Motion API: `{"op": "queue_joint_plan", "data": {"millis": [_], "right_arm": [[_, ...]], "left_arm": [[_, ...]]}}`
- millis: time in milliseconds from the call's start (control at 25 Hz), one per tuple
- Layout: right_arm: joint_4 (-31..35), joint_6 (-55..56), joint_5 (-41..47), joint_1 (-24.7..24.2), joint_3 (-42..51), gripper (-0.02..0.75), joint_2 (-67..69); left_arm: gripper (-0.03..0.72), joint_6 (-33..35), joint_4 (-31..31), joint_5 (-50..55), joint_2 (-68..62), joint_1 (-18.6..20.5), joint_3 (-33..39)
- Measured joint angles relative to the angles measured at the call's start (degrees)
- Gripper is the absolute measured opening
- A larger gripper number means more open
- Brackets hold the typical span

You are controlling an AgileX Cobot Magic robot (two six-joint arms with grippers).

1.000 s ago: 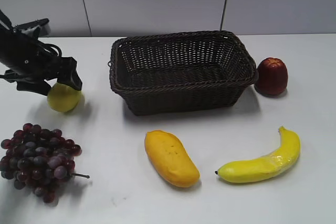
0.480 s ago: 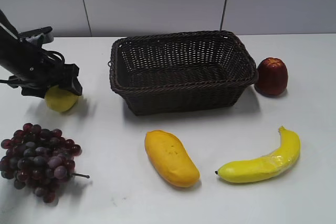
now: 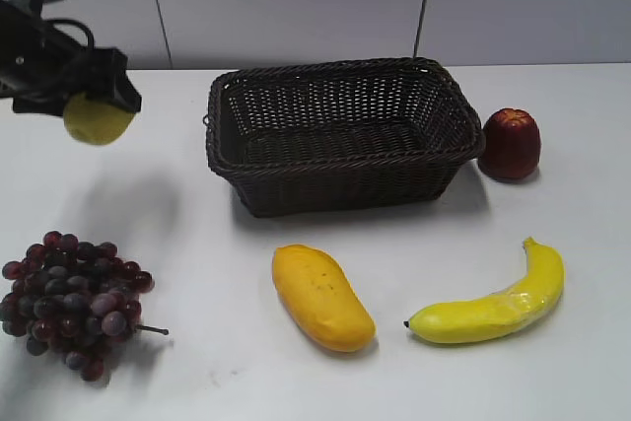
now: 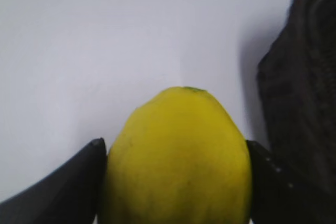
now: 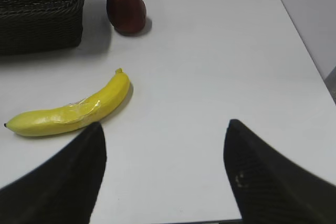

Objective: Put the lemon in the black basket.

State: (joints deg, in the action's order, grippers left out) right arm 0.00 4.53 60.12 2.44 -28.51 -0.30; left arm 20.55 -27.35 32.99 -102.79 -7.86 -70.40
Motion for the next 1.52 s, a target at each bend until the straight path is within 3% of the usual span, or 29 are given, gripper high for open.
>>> {"op": "queue_joint_plan", "data": {"millis": [280, 520, 680, 800, 920, 1200, 1520], "right_arm": [[0.0, 0.0, 0.0, 0.0, 0.0, 0.571, 0.0], [0.0, 0.0, 0.0, 0.0, 0.0, 0.571, 0.0], [0.0, 0.0, 0.0, 0.0, 0.0, 0.571, 0.0], [0.3, 0.0, 0.0, 0.0, 0.0, 0.571, 0.0], [0.0, 0.0, 0.0, 0.0, 0.0, 0.571, 0.0], [0.0, 0.0, 0.0, 0.0, 0.0, 0.571, 0.0], [0.0, 0.0, 0.0, 0.0, 0.0, 0.571, 0.0]], "left_arm": [[0.579, 0.0, -5.9, -2.4, 3.2, -8.4, -6.3], [0.579, 0.0, -6.4, -9.6, -0.5, -17.9, -7.3], [0.579, 0.0, -6.4, -13.9, -4.6, -21.5, -7.3], [0.587, 0.0, -6.4, -15.3, -7.2, -23.0, -7.3], [0.649, 0.0, -6.4, -15.8, -8.7, -23.8, -7.3], [0.655, 0.0, -6.4, -14.8, -6.7, -23.9, -7.3], [0.625, 0.0, -2.7, -0.9, 5.6, -21.1, -7.3]]}}
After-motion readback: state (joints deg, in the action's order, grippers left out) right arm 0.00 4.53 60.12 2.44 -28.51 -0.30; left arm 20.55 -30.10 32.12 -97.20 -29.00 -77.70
